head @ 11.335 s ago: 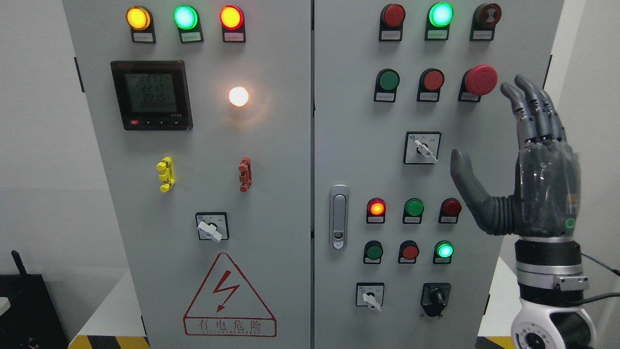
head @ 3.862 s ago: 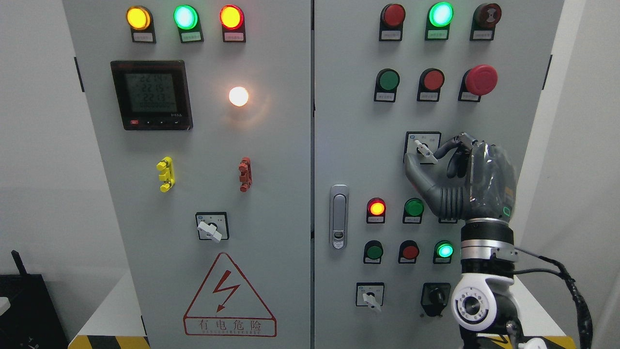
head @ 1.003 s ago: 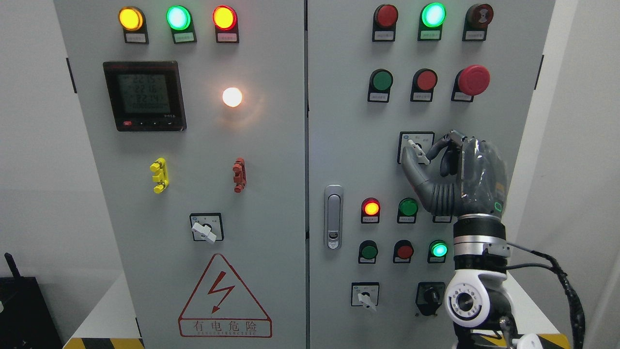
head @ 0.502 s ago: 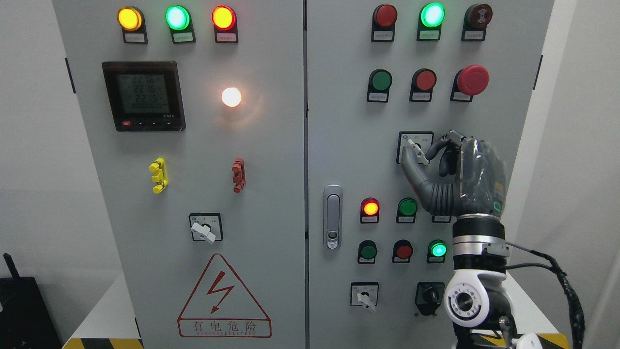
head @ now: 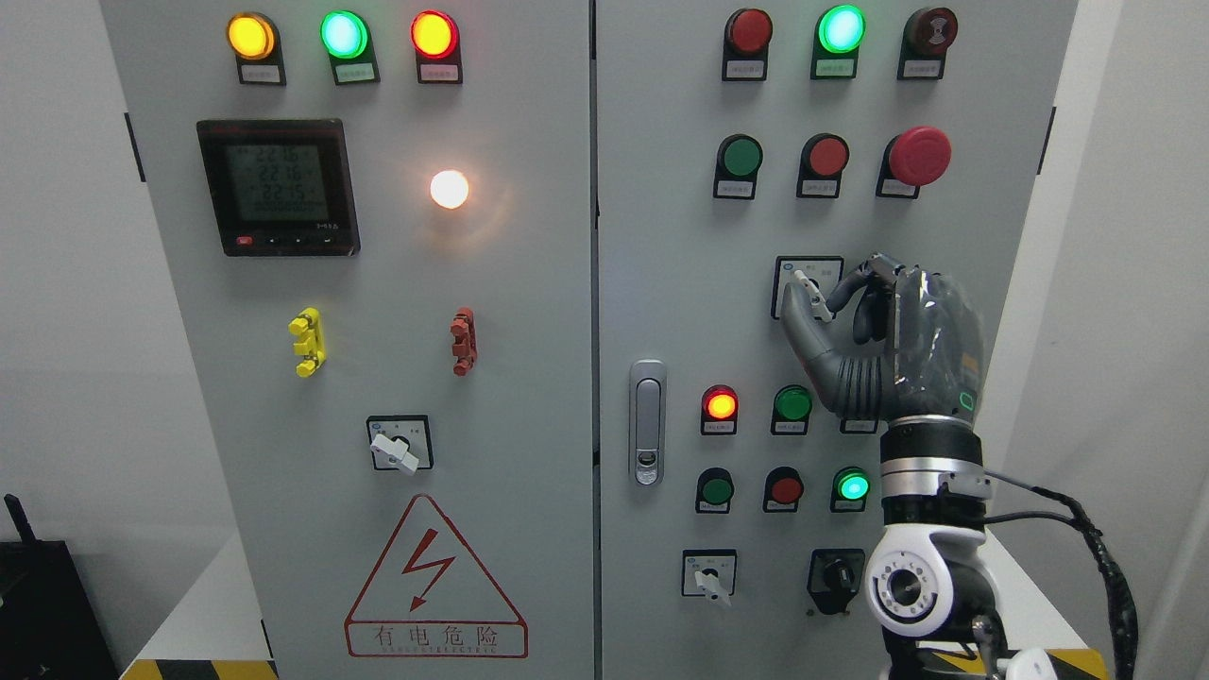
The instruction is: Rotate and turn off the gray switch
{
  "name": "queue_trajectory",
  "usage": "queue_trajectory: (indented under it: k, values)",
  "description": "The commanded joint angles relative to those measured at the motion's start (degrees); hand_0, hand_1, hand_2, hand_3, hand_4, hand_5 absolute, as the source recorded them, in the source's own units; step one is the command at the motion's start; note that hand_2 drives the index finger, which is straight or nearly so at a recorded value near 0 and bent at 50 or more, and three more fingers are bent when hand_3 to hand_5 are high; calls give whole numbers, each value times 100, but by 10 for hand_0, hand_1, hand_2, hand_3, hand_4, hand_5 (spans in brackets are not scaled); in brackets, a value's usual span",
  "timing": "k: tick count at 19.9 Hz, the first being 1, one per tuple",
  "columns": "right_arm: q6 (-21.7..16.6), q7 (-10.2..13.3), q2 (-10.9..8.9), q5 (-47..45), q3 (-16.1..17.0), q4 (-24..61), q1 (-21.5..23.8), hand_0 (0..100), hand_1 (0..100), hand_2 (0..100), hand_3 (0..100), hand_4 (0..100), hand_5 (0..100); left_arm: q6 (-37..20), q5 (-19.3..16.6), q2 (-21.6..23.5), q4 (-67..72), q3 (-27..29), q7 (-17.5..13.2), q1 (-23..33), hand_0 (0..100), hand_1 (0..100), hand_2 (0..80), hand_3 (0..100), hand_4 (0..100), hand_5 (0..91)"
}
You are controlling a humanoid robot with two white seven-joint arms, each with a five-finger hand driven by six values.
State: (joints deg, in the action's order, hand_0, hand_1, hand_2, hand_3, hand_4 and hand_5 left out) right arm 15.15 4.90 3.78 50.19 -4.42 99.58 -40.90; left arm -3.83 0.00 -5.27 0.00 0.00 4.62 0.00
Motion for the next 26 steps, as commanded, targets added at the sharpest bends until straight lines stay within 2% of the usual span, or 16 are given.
queue_trajectory:
  k: [1,14,26]
  values:
    - [-3,-6,0,0,-7,0,-5,420,428,723,1000,1000,1000,-4,105,0,-149,44,-5,-53,120,389,0,0,0,0]
    - [-3,-6,0,0,-7,0,-5,483,406,736,1000,1000,1000,-4,114,0,-149,44,-5,-53,120,389,0,0,0,0]
    - [-3,2,0,-17,-7,0,-5,493,389,744,1000,1000,1000,-4,114,0,-149,44,-5,-53,120,389,0,0,0,0]
